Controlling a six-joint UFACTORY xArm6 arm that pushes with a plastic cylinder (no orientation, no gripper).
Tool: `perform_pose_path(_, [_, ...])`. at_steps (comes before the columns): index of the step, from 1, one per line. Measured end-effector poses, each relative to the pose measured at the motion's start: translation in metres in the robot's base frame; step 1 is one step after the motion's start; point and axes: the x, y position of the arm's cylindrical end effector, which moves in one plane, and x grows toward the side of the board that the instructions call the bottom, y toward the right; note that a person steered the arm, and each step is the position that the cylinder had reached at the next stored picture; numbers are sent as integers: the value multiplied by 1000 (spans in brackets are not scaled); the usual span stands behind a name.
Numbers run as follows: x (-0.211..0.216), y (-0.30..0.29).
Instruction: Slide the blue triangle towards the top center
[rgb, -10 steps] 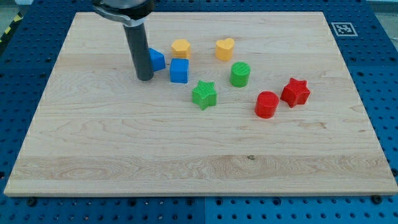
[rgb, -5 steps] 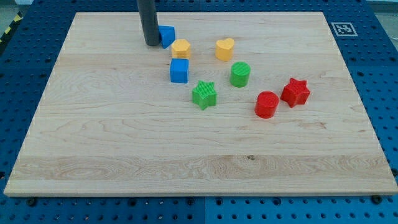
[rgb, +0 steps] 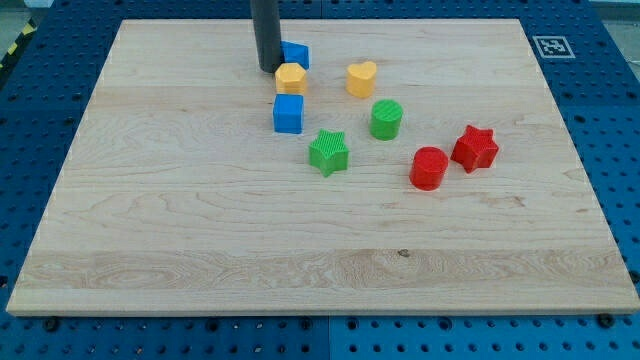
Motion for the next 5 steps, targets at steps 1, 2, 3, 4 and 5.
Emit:
perform_pose_path(1, [-2, 18])
perform_pose_path(2, [-8, 38])
perform_pose_path(3, [-28, 58])
perform_pose_path(4, [-62, 83])
perform_pose_path(5, [-73, 108])
